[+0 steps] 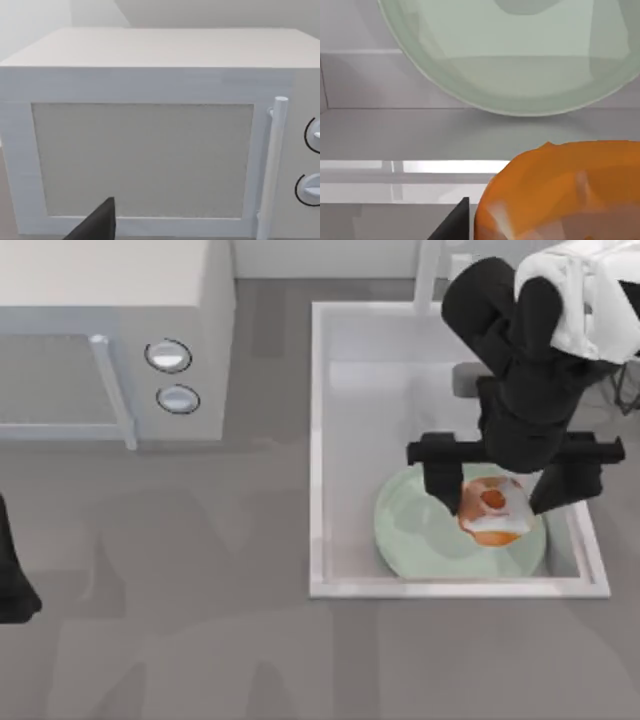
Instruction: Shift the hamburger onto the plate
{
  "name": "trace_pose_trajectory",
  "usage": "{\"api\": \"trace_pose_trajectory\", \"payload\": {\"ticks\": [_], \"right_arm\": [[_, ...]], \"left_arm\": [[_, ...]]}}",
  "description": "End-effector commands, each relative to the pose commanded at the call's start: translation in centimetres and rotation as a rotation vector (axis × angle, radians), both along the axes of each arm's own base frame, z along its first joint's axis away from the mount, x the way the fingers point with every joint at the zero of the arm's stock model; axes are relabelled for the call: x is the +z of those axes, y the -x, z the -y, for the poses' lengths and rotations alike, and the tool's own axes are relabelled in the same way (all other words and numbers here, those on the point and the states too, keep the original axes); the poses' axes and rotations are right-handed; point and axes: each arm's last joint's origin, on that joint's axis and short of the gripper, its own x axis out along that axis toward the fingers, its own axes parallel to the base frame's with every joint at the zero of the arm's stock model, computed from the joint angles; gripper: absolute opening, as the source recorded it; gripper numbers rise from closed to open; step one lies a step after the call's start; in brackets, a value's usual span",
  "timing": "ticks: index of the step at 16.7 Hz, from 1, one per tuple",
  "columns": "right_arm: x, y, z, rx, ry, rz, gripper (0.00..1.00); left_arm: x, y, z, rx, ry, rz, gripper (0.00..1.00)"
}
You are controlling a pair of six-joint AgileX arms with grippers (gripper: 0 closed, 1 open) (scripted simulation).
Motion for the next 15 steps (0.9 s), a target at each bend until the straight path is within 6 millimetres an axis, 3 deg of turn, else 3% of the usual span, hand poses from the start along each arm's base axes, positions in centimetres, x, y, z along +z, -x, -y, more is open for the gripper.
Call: {"api": "trace_pose_trajectory", "payload": {"ticks": [6, 9, 15], "right_arm": [[-3.8, 0.0, -0.2, 0.003, -0.002, 0.007, 0.00], [-3.9, 0.0, -0.2, 0.003, -0.001, 0.006, 0.00], [-3.9, 0.0, -0.2, 0.003, -0.001, 0.006, 0.45]], "left_arm": [[0.0, 0.0, 0.0, 0.000, 0.000, 0.000, 1.00], [0.0, 0.0, 0.0, 0.000, 0.000, 0.000, 1.00], [0.0, 0.0, 0.0, 0.000, 0.000, 0.000, 1.00]]}}
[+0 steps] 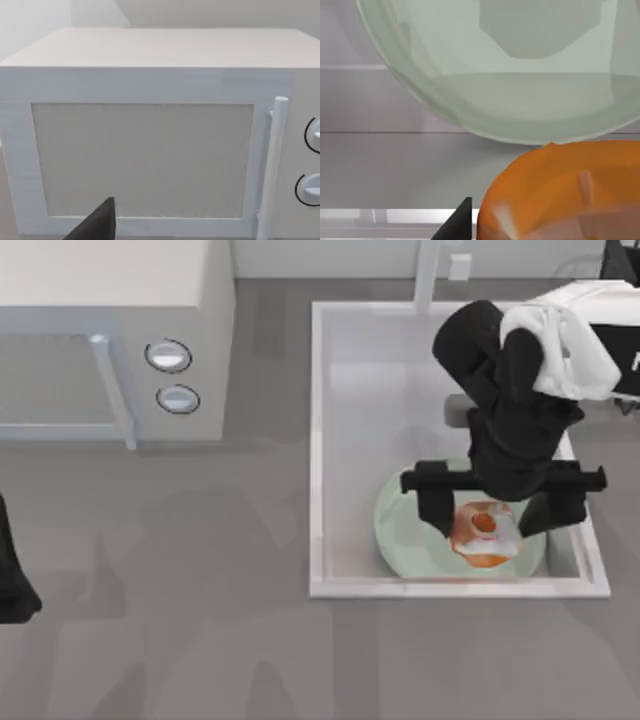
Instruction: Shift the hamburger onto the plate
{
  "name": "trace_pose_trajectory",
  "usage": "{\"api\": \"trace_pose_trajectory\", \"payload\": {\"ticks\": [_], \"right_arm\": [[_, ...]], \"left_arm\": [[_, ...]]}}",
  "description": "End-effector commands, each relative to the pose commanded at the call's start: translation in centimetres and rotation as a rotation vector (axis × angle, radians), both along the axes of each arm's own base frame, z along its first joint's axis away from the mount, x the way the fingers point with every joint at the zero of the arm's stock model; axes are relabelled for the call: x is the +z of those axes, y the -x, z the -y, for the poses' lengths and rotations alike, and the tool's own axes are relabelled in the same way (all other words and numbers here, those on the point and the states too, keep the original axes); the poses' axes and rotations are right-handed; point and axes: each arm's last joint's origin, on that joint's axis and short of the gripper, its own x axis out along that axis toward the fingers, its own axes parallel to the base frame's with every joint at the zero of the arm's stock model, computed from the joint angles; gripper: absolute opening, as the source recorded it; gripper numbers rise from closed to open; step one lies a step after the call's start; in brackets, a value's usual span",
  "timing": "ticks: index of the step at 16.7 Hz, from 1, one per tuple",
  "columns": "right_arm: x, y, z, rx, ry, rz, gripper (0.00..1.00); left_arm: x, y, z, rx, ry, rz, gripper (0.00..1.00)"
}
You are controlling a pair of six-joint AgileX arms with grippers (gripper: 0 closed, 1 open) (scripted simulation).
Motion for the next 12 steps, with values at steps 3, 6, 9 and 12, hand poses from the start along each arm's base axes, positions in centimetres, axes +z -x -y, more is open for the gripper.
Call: {"api": "trace_pose_trajectory", "payload": {"ticks": [3, 6, 9, 12], "right_arm": [[0.00, 0.00, 0.00, 0.000, 0.000, 0.000, 0.68], [0.00, 0.00, 0.00, 0.000, 0.000, 0.000, 0.90], [0.00, 0.00, 0.00, 0.000, 0.000, 0.000, 1.00], [0.00, 0.00, 0.00, 0.000, 0.000, 0.000, 1.00]], "left_arm": [[0.00, 0.00, 0.00, 0.000, 0.000, 0.000, 1.00], [0.00, 0.00, 0.00, 0.000, 0.000, 0.000, 1.00], [0.00, 0.00, 0.00, 0.000, 0.000, 0.000, 1.00], [0.00, 0.00, 0.00, 0.000, 0.000, 0.000, 1.00]]}}
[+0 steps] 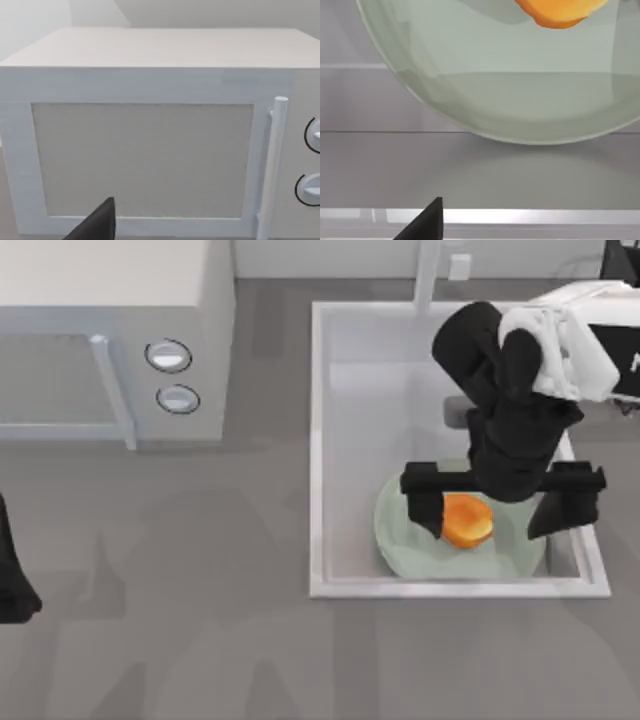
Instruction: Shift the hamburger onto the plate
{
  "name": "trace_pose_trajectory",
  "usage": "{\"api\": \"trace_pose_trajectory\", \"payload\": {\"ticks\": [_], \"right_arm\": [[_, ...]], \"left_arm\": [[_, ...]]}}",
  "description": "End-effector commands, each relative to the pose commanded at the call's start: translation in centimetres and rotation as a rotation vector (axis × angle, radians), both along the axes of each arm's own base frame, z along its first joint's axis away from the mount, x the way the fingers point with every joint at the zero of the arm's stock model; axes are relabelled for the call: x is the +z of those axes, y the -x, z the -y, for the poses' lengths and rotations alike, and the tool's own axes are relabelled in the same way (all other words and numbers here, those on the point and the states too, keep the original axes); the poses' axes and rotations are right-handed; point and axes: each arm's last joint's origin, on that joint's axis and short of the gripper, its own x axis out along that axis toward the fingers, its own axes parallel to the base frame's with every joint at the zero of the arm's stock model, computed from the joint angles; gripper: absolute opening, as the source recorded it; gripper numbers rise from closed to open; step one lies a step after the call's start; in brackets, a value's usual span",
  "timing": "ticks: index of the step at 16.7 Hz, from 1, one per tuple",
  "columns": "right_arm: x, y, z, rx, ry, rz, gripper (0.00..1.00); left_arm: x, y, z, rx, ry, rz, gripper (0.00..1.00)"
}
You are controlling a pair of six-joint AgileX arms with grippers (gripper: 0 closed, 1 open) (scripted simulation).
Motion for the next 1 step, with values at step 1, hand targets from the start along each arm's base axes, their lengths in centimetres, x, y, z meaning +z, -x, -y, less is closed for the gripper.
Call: {"api": "trace_pose_trajectory", "payload": {"ticks": [1], "right_arm": [[0.00, 0.00, 0.00, 0.000, 0.000, 0.000, 1.00]], "left_arm": [[0.00, 0.00, 0.00, 0.000, 0.000, 0.000, 1.00]]}}
